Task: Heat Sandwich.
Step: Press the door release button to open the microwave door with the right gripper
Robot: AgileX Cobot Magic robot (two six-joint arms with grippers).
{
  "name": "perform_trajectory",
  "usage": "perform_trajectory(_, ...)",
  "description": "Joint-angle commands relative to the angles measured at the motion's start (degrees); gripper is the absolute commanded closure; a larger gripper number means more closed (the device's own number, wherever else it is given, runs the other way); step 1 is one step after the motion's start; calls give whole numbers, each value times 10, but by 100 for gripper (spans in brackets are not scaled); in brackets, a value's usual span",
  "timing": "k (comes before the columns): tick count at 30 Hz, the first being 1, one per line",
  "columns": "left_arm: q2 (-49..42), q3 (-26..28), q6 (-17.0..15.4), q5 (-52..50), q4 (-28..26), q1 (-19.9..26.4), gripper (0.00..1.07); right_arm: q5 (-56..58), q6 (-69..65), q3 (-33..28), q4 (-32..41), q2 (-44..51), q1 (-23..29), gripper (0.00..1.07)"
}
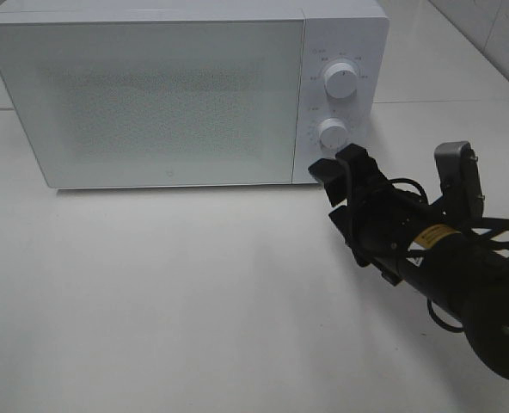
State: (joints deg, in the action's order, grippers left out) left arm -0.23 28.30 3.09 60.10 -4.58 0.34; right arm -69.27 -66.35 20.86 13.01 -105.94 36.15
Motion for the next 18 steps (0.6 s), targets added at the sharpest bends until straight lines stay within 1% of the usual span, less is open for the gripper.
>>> perform_trajectory(1, -13, -2, 0, -7, -2, -3, 30, -80, 25, -33, -34, 19, -1, 37)
perform_trajectory(4, -13, -2, 0, -7, -2, -3, 30, -81, 25, -46, -36, 26, -1, 37)
perform_trajectory(6, -13, -2, 0, -7, -2, -3, 30, -83, 25, -65, -34, 32, -1, 37)
perform_trajectory(12, -13, -2, 0, -7, -2, -3, 30, -72, 50, -84, -46, 56, -1, 37)
perform_trajectory(13, -13, -2, 0, -7, -2, -3, 30, -58, 56, -86, -46, 66, -1, 37)
perform_trajectory(14, -13, -2, 0, -7, -2, -3, 30, -20, 74, -87, -47, 88, -1, 37)
perform_trajectory(15, -13, -2, 0, -7, -2, -3, 30, -20, 74, -87, -47, 88, -1, 37)
perform_trajectory(16, -13, -2, 0, -7, -2, -3, 30, 6, 89, -87, -47, 102, -1, 37)
perform_trajectory(17, -13, -2, 0, -7, -2, -3, 30, 34, 103, -87, -45, 118, -1, 37)
perform_trajectory(18, -13, -2, 0, -7, -2, -3, 30, 88, 145, -81, -45, 151, -1, 37)
